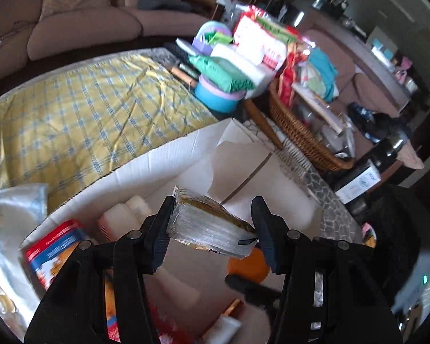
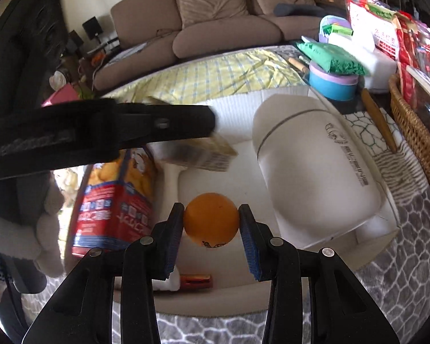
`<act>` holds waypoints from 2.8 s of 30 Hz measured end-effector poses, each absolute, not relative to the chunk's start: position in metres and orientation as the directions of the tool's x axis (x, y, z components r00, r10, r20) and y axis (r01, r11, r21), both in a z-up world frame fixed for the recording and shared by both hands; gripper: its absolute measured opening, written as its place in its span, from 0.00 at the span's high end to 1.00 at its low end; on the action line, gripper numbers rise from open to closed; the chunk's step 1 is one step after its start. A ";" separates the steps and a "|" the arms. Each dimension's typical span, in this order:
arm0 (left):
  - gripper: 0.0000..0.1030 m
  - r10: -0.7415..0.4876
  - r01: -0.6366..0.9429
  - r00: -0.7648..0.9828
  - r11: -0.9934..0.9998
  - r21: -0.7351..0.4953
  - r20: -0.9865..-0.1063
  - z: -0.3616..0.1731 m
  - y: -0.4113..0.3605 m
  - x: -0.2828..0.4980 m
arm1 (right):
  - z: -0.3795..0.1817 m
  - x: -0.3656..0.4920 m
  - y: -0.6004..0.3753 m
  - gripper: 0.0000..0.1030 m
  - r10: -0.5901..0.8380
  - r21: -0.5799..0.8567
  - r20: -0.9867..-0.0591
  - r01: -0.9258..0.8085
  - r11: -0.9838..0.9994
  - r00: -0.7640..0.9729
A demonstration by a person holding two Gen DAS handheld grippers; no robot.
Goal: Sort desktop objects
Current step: 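Drop the ball into the box with the right tool while the left tool carries the notebook over it, then open the left tool to drop the wrapped notebook into the box, then move both tools back toward the items on the checked cloth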
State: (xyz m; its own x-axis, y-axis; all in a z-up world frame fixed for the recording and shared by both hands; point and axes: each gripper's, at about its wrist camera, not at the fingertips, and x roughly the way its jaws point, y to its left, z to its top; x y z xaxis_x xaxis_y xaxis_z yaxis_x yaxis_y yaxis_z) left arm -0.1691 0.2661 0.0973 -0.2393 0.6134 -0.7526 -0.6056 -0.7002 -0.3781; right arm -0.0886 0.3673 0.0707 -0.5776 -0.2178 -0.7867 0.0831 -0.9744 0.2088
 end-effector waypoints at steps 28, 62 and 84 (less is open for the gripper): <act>0.51 0.667 -0.511 -0.275 -0.711 -0.482 -0.693 0.117 0.234 -0.189 | 0.116 -0.080 0.420 0.50 -0.282 0.404 -0.670 -0.019 -0.914 -0.687; 0.45 0.603 -0.539 -0.234 -0.733 -0.415 -0.763 0.101 0.269 -0.156 | 0.132 -0.069 0.459 0.49 -0.303 0.475 -0.602 -0.027 -0.880 -0.739; 0.01 0.435 -0.305 -0.553 -0.899 -0.313 -0.711 0.154 -0.066 -0.083 | 0.167 -0.063 0.316 0.44 -0.472 0.427 -0.538 0.257 -0.867 -0.699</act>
State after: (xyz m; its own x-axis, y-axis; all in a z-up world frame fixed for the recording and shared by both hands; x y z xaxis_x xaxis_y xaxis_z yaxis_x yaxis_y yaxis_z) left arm -0.0825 -0.0661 0.1542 -0.5531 0.4350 -0.7105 -0.3049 -0.8994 -0.3133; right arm -0.0628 0.3157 0.1670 -0.6990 -0.4716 -0.5375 0.2568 -0.8671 0.4268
